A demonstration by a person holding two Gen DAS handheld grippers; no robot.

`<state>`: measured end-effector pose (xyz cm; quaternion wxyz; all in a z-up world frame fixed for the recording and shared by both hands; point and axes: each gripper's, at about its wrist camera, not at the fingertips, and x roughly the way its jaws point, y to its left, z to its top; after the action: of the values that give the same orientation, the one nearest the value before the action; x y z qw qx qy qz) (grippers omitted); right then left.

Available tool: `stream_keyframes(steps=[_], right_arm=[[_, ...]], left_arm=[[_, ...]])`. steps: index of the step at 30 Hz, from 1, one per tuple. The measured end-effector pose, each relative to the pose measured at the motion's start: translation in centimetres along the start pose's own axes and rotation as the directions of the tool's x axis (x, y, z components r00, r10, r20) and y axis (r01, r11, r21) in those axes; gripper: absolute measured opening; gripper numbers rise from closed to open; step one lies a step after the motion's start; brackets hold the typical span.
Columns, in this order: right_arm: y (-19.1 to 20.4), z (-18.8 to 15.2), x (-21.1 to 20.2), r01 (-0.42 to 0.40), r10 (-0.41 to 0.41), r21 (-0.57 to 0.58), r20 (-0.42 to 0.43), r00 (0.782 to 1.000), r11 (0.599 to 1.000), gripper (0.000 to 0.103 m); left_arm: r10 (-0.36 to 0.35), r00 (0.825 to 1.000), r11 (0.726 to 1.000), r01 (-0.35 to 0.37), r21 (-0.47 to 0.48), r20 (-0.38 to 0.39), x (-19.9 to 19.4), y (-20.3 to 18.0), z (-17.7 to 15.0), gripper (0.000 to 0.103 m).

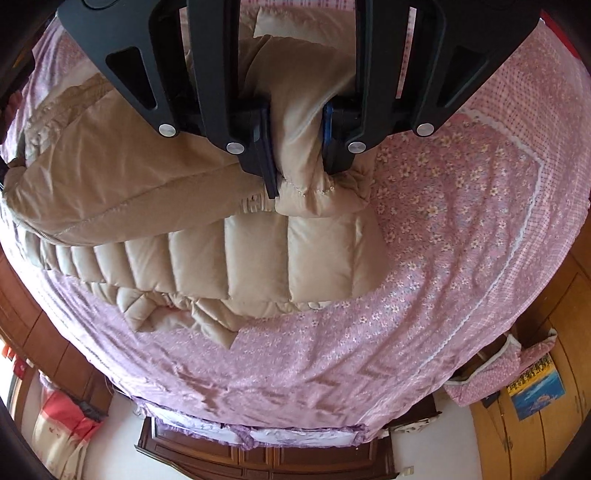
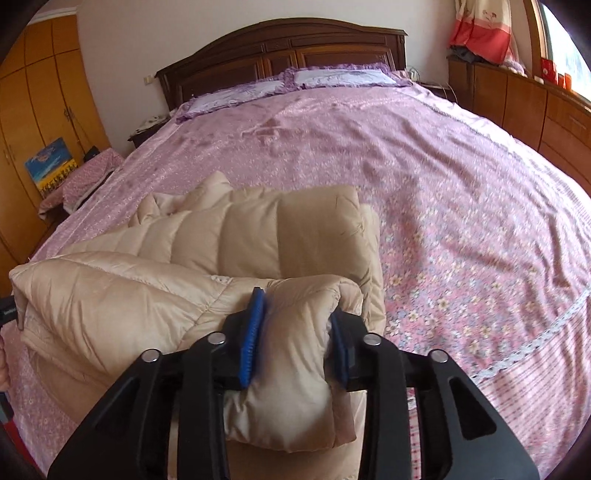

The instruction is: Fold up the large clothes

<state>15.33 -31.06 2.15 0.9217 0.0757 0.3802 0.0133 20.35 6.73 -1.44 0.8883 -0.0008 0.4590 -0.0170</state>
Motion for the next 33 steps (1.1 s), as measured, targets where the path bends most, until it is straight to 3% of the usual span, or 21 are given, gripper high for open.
stream_keyframes(steps=[4, 7, 8, 9, 11, 13, 15, 23, 33], right_arm=[[-0.3, 0.0, -0.3, -0.016, 0.016, 0.033, 0.004, 1.000, 0.999, 0.039], [-0.3, 0.5, -1.5, -0.028, 0.028, 0.045, 0.010, 1.000, 0.999, 0.042], [-0.3, 0.6, -2.0, -0.038, 0.037, 0.045, 0.014, 0.999, 0.998, 0.044], [-0.3, 0.8, -2.5, -0.047, 0.046, 0.045, 0.017, 0.999, 0.998, 0.046], [-0.4, 1.1, -3.3, -0.069, 0.068, 0.043, 0.019, 0.998, 0.997, 0.054], [-0.5, 1.3, -3.9, -0.103, 0.102, 0.047, 0.016, 0.995, 0.994, 0.075], [-0.3, 1.4, -4.7, -0.090, 0.088, 0.040, 0.037, 0.995, 0.995, 0.086], [-0.9, 1.3, -8.4, -0.049, 0.059, -0.083, 0.113, 0.992, 0.995, 0.087], [-5.0, -1.9, -7.6, 0.019, -0.010, -0.159, 0.062, 0.998, 0.987, 0.087]], left_arm=[[0.004, 1.000, 1.000, -0.004, -0.009, 0.003, -0.5, -0.1, 0.0, 0.025], [0.006, 1.000, 1.000, -0.006, 0.000, 0.009, -1.8, 0.0, 0.2, 0.035], [0.000, 1.000, 1.000, 0.000, -0.003, 0.009, -2.4, 0.3, 0.2, 0.040], [-0.011, 1.000, 1.000, 0.011, -0.011, 0.012, -3.0, 0.6, 0.3, 0.058], [-0.021, 0.998, 1.000, 0.022, -0.022, 0.052, -4.5, 1.1, 0.5, 0.079], [-0.032, 0.996, 0.999, 0.033, -0.008, 0.087, -6.0, 1.2, 0.7, 0.079], [-0.041, 0.995, 0.999, 0.041, -0.001, 0.094, -7.0, 1.3, 0.9, 0.081], [-0.048, 0.992, 0.998, 0.052, -0.028, 0.116, -9.7, 3.3, -0.5, 0.081], [0.045, 0.995, 0.998, -0.042, -0.042, 0.087, -10.0, 8.0, -4.3, 0.081]])
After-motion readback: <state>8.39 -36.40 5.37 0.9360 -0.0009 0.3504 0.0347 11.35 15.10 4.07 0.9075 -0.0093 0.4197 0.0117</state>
